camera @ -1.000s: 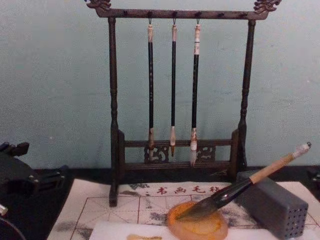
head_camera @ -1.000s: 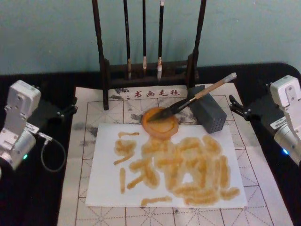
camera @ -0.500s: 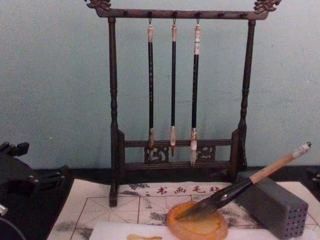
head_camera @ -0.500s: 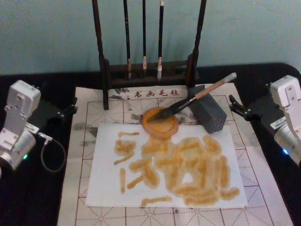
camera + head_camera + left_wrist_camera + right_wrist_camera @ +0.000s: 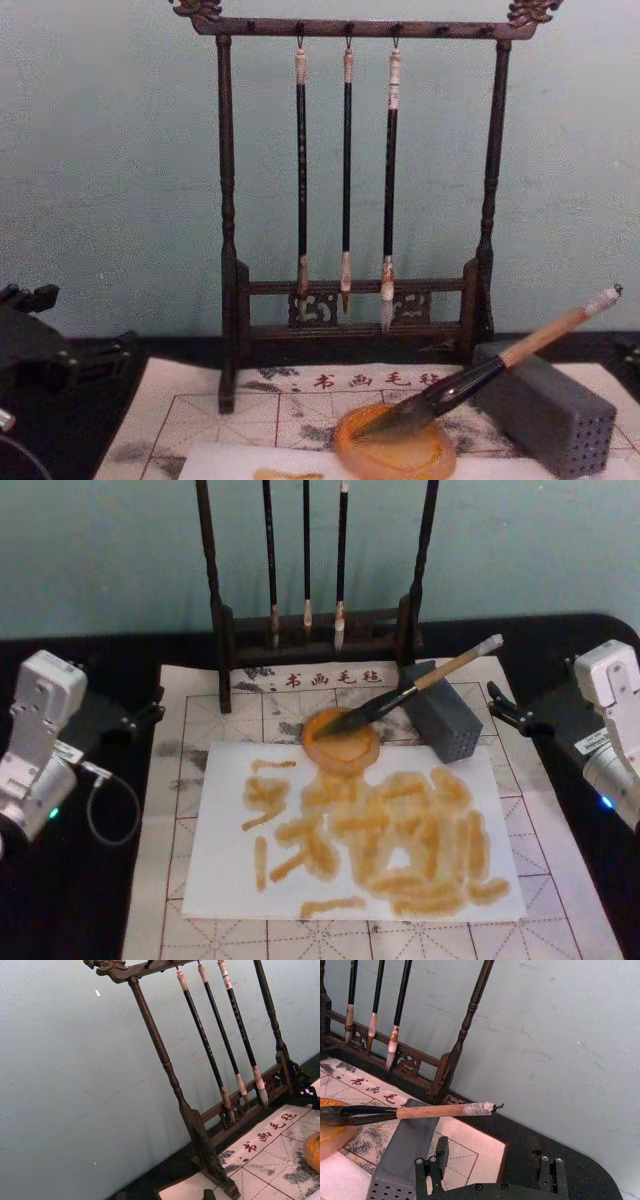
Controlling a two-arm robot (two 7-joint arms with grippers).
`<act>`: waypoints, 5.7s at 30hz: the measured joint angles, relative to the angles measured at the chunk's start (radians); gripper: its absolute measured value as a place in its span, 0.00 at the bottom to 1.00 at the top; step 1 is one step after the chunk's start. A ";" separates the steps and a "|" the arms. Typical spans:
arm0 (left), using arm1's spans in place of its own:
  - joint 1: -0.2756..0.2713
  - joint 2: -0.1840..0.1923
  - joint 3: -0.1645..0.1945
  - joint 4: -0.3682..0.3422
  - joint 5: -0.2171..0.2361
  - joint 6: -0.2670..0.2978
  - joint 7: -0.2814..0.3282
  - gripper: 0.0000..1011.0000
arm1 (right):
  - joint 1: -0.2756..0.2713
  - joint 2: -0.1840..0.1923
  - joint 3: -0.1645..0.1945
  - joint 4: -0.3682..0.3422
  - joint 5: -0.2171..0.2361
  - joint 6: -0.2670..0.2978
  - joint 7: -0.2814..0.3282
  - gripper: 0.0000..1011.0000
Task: Pick up the brush from the inkstone, write on the paper, then place the brush back to its original position.
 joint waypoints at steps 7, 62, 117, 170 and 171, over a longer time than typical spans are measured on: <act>0.000 0.000 0.000 0.000 0.000 0.000 0.000 0.99 | 0.000 0.000 0.000 0.000 0.000 0.000 0.000 0.99; 0.000 0.000 0.000 0.000 0.000 0.000 0.000 0.99 | 0.005 -0.256 0.274 0.080 0.696 0.336 0.295 0.99; 0.000 0.000 0.000 0.000 0.000 0.000 0.000 0.99 | 0.151 -0.351 0.202 0.217 0.935 0.362 0.151 0.99; 0.000 0.000 0.000 0.000 0.000 0.000 0.000 0.99 | 0.159 -0.353 0.194 0.229 0.980 0.362 0.134 0.23; 0.000 0.000 0.000 0.000 0.000 0.000 0.000 0.99 | 0.159 -0.353 0.194 0.229 0.980 0.362 0.134 0.23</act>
